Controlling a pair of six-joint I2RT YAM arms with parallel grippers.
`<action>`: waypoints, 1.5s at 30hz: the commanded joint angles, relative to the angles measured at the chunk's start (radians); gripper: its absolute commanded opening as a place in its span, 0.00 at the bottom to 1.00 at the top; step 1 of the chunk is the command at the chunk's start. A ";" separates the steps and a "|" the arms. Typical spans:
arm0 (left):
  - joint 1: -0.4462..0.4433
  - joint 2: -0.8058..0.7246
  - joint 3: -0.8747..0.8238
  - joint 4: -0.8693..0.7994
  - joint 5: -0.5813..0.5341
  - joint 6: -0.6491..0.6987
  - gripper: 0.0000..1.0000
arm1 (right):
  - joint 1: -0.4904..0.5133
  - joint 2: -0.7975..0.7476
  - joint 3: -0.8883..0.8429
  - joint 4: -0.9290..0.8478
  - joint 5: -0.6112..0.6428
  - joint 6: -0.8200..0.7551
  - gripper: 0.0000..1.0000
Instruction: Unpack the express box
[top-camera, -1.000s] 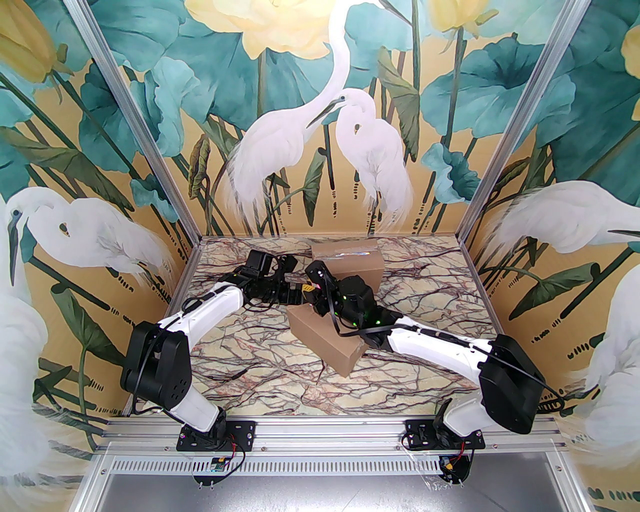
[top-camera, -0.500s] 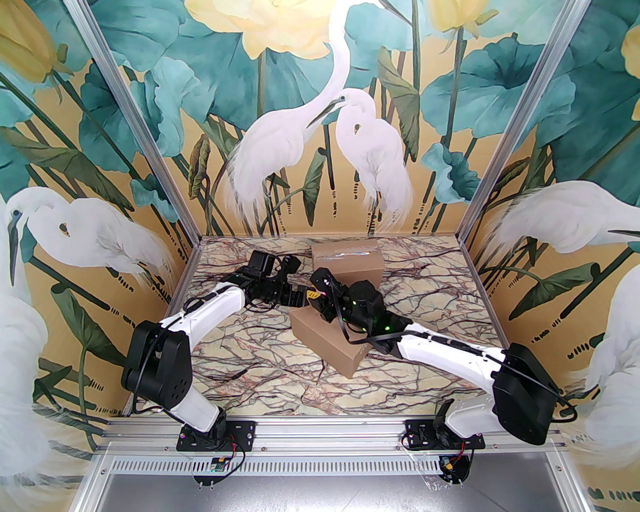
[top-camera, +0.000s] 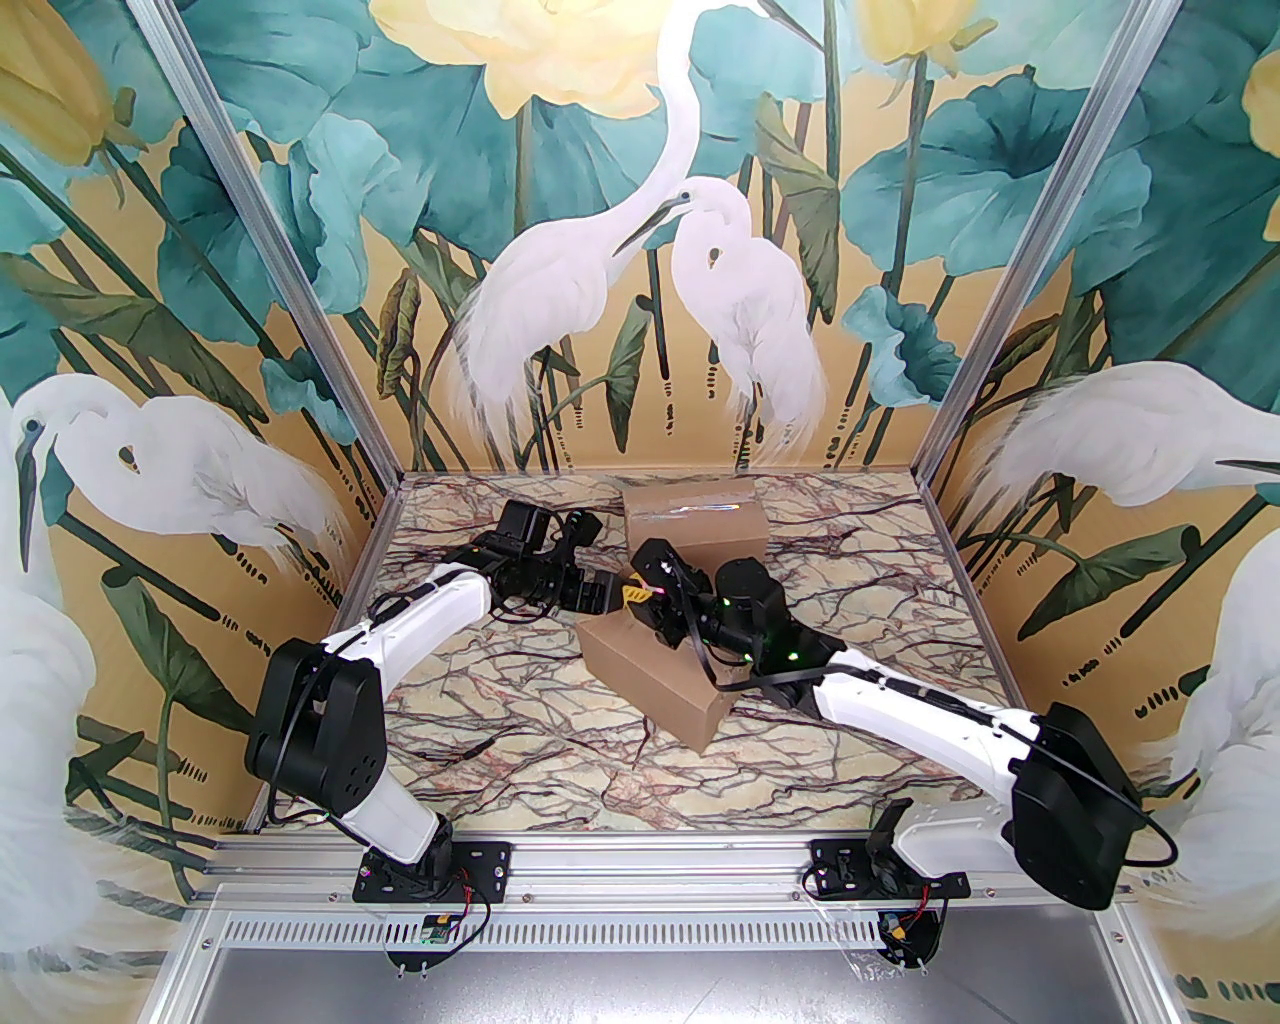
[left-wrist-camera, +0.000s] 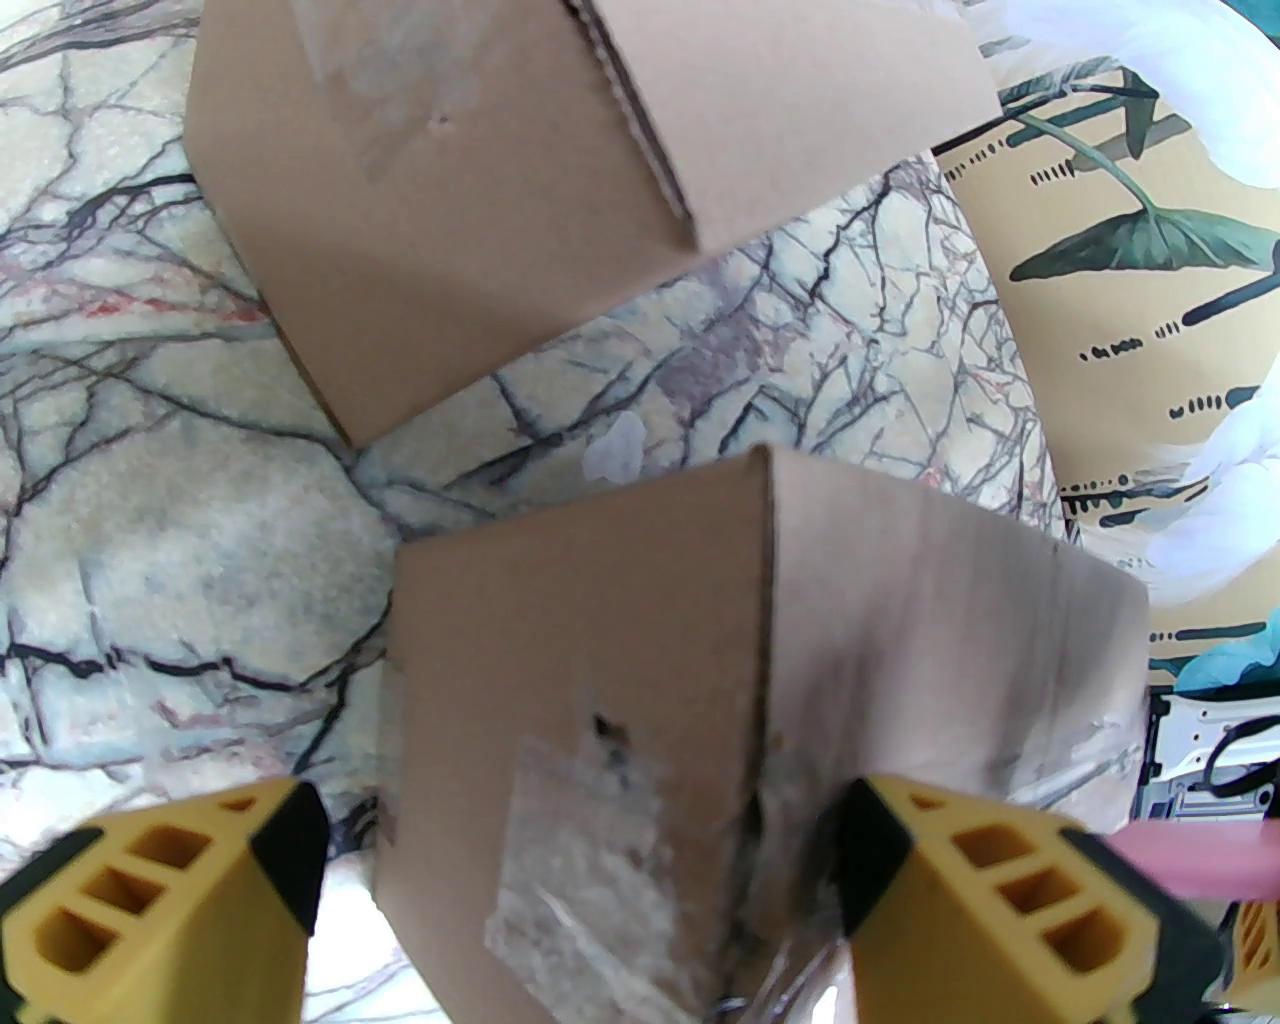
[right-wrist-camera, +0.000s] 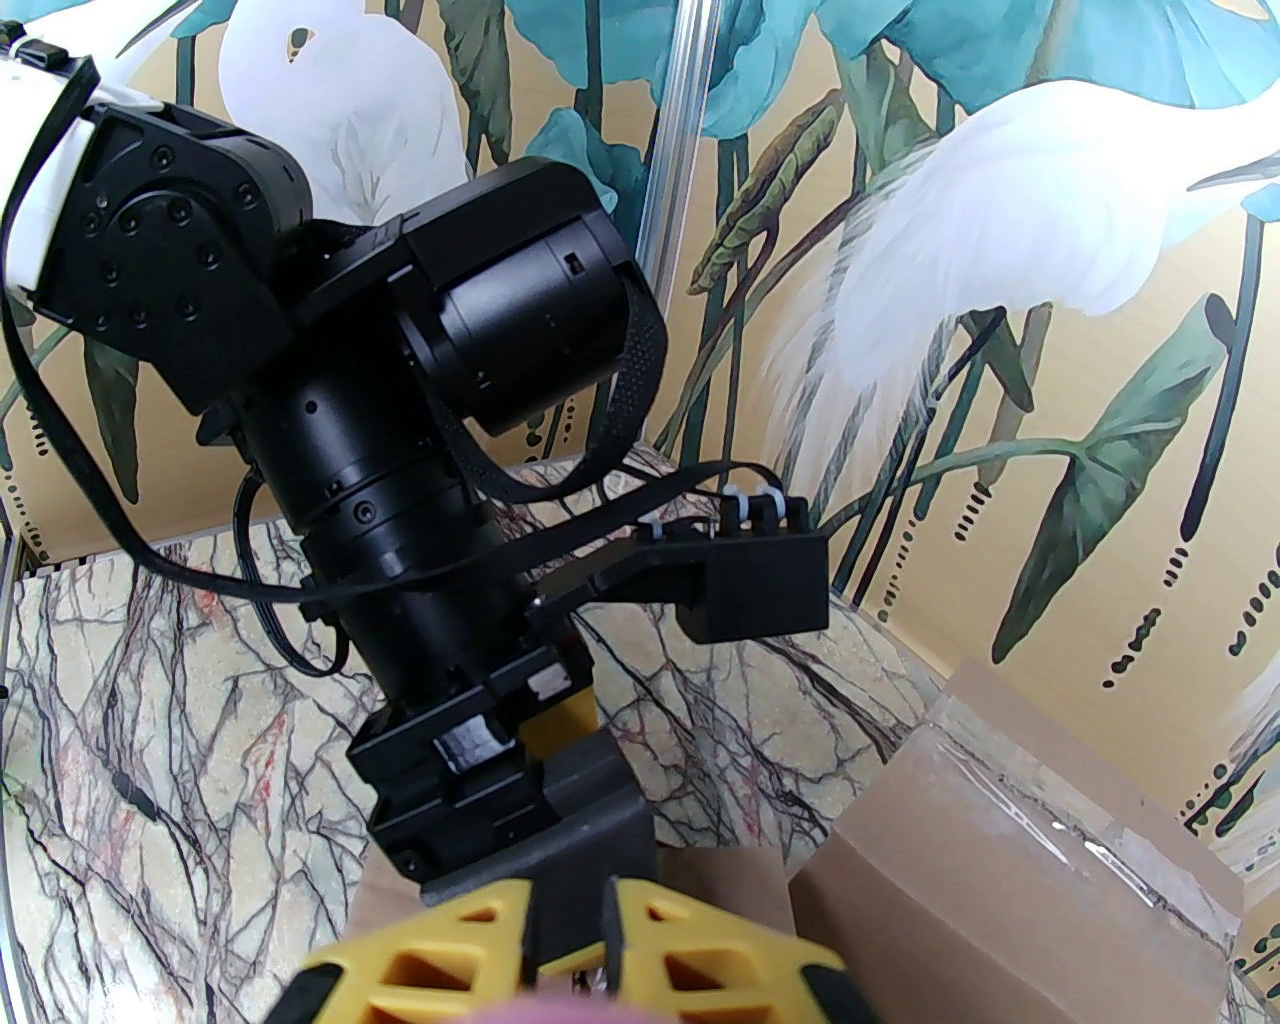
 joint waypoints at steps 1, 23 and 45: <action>0.020 0.064 -0.029 -0.117 -0.209 0.041 0.87 | -0.003 -0.021 -0.029 -0.037 -0.027 0.006 0.00; -0.022 0.030 -0.038 -0.103 -0.154 0.083 0.87 | -0.043 0.053 0.022 0.062 -0.117 -0.009 0.00; -0.029 0.021 -0.038 -0.102 -0.164 0.073 0.87 | -0.074 0.116 0.040 0.232 -0.140 0.018 0.00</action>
